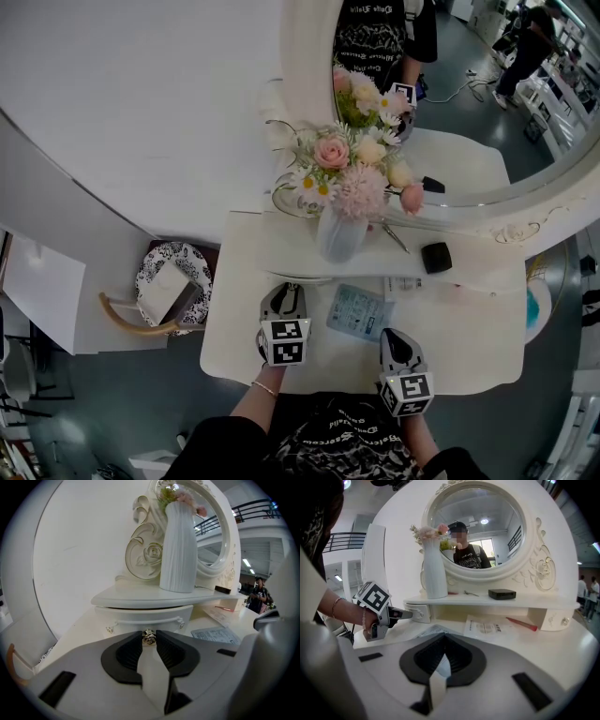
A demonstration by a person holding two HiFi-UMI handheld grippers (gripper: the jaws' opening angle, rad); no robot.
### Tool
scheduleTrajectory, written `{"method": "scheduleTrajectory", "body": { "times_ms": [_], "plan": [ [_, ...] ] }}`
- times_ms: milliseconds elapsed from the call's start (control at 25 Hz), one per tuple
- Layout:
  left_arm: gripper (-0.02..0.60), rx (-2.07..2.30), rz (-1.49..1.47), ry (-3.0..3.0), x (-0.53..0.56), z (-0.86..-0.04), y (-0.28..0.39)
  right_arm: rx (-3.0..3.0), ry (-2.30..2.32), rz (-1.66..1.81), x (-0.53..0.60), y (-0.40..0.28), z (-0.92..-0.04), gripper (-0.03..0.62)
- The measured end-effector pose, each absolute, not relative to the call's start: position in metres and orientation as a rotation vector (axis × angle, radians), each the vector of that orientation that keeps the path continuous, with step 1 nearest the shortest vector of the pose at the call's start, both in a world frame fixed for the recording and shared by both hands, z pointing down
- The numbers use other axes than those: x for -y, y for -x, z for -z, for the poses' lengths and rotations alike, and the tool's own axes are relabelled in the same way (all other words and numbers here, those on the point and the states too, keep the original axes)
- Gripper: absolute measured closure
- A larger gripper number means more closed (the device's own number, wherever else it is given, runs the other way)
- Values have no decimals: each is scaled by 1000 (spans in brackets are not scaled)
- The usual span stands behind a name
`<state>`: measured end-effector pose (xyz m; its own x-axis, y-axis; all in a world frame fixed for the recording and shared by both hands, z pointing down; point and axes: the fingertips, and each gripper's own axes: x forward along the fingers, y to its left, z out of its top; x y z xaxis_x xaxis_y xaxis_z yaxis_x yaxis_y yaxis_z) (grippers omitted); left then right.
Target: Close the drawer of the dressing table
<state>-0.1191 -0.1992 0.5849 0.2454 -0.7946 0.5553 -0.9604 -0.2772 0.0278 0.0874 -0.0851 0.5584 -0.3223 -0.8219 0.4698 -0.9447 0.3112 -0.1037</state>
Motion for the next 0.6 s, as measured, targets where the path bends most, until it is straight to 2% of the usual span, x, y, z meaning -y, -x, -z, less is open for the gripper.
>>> {"method": "scheduleTrajectory", "body": {
  "times_ms": [600],
  "plan": [
    [479, 1613, -640, -2163, 206, -585, 118, 2247, -1591, -532, 85, -92, -561, 583]
  ]
}}
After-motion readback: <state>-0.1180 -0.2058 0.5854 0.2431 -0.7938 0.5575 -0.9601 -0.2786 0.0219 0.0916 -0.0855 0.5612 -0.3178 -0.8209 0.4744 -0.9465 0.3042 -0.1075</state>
